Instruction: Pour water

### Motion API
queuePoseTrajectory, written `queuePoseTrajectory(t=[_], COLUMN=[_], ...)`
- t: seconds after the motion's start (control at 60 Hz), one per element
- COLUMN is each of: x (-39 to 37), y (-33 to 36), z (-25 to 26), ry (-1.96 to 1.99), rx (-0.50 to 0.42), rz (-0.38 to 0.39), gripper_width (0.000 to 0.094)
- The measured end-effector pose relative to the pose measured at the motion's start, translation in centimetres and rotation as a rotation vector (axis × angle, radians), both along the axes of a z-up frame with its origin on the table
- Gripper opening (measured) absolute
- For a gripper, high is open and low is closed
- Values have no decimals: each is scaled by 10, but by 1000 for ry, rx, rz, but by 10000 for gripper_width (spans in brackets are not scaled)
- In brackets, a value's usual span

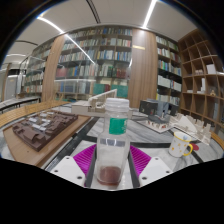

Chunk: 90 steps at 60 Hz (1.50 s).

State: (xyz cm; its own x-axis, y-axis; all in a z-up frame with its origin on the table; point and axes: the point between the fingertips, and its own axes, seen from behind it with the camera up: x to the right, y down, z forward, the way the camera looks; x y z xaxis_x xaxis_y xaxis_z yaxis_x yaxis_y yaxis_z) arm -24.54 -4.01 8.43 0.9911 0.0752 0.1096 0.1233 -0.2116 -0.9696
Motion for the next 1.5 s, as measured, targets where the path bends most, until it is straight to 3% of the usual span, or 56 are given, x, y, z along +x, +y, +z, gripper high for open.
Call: queuePoseTrajectory(t=[0.133,0.217,0.417,0.6,0.733,0.8,1.1,1.4,1.5], x=[-4,-5,-8,16,62,90,184,193,204], y=[2,0,-8,-6,14,27,74,79,68], z=[0,8,76,173,208,211,142,126,148], ry=[67,92,314,872,1311,1532,2248,2238,1931], rx=[-4,3,54,78,30,-5,-151,-194,-124], rz=[36,68,212,402,480,484,350,290,299], gripper_width=[413,380,379,376,374,373,374,375,374])
